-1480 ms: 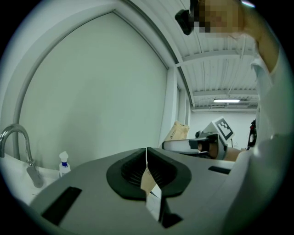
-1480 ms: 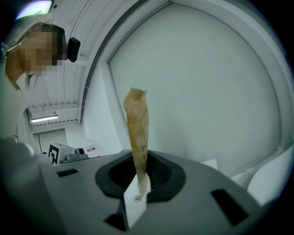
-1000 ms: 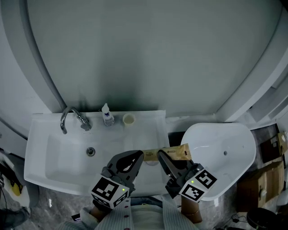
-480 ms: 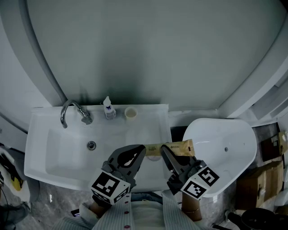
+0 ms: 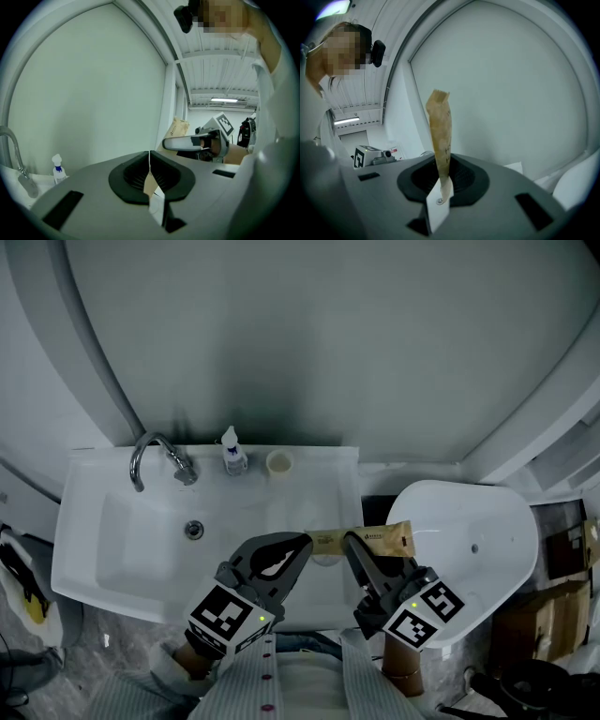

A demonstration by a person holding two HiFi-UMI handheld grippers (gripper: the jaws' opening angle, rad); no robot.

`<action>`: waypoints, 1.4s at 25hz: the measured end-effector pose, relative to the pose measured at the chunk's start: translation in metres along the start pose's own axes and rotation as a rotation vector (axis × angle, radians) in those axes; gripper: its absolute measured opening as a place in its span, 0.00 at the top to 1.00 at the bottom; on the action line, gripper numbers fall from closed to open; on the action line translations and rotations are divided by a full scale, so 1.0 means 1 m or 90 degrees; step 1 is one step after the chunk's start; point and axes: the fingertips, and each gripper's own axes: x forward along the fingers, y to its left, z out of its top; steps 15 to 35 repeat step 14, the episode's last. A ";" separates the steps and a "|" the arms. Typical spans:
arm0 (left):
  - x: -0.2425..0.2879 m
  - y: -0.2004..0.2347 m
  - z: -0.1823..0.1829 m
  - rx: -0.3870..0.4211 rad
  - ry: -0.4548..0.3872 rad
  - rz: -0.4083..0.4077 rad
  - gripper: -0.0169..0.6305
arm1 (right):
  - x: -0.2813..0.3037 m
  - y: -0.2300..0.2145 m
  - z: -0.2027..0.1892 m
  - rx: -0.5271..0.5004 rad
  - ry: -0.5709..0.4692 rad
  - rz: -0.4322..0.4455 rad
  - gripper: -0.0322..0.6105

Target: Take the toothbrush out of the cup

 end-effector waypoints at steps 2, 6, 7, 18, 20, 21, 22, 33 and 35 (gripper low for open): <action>0.000 -0.001 -0.002 0.004 0.007 -0.008 0.94 | -0.001 0.000 0.000 0.001 0.000 0.000 0.87; -0.001 -0.004 0.000 0.011 0.006 -0.023 0.94 | -0.002 0.000 0.000 0.003 0.002 -0.001 0.87; 0.000 -0.004 0.001 0.013 0.004 -0.027 0.94 | -0.002 0.000 0.000 0.003 0.002 -0.001 0.87; 0.008 -0.014 0.008 0.031 0.001 -0.060 0.94 | -0.006 -0.006 0.001 -0.007 0.011 -0.010 0.87; 0.008 -0.014 0.008 0.031 0.001 -0.060 0.94 | -0.006 -0.006 0.001 -0.007 0.011 -0.010 0.87; 0.008 -0.014 0.008 0.031 0.001 -0.060 0.94 | -0.006 -0.006 0.001 -0.007 0.011 -0.010 0.87; 0.008 -0.014 0.008 0.031 0.001 -0.060 0.94 | -0.006 -0.006 0.001 -0.007 0.011 -0.010 0.87; 0.008 -0.014 0.008 0.031 0.001 -0.060 0.94 | -0.006 -0.006 0.001 -0.007 0.011 -0.010 0.87; 0.008 -0.014 0.008 0.031 0.001 -0.060 0.94 | -0.006 -0.006 0.001 -0.007 0.011 -0.010 0.87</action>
